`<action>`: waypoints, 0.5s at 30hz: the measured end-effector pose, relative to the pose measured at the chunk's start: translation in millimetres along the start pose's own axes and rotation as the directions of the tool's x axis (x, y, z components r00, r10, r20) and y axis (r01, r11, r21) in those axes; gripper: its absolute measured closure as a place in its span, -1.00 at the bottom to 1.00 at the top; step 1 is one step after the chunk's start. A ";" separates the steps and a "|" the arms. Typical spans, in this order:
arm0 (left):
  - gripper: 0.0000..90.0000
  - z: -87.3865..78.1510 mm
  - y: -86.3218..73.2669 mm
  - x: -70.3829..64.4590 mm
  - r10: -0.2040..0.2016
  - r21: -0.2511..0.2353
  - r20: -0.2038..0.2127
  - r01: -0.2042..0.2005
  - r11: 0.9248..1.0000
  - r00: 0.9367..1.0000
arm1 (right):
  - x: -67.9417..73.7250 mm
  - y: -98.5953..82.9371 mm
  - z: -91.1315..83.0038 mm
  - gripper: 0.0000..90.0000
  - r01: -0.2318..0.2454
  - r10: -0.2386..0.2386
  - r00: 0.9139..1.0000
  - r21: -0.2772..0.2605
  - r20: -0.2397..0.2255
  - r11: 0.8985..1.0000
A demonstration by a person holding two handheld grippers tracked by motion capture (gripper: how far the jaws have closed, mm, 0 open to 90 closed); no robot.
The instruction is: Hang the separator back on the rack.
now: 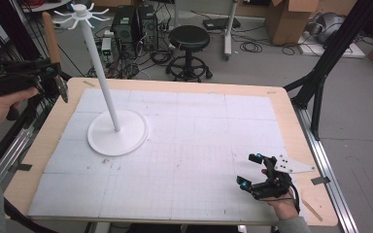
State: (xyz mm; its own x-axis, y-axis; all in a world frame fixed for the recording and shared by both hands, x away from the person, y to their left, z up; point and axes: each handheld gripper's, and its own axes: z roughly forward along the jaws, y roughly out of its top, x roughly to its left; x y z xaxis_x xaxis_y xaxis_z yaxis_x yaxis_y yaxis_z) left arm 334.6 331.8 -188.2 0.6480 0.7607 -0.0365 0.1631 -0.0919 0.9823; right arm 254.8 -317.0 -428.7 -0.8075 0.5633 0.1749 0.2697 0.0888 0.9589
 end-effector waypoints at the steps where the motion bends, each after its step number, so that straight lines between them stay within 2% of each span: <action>1: 0.52 0.1 0.1 0.2 -0.002 0.000 0.004 0.002 1.000 1.000 | 0.3 0.0 0.1 -0.98 -0.001 0.001 1.000 0.002 -0.004 1.000; 11: 0.52 6.0 0.3 -1.9 0.012 0.021 -0.002 -0.012 1.000 1.000 | 0.8 0.1 0.6 -0.98 0.005 -0.005 1.000 0.003 -0.006 1.000; 15: 0.52 10.0 -0.1 -2.5 0.005 0.021 -0.001 -0.005 1.000 1.000 | 0.7 0.1 0.4 -0.98 0.003 -0.003 1.000 0.002 -0.005 1.000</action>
State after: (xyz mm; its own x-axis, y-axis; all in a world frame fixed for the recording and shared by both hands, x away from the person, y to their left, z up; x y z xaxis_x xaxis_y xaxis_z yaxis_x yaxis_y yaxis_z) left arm 340.4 323.5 -190.1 0.6485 0.7606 -0.0310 0.1753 -0.1096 0.9784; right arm 254.5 -316.3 -428.6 -0.8108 0.5592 0.1732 0.2681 0.0917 0.9590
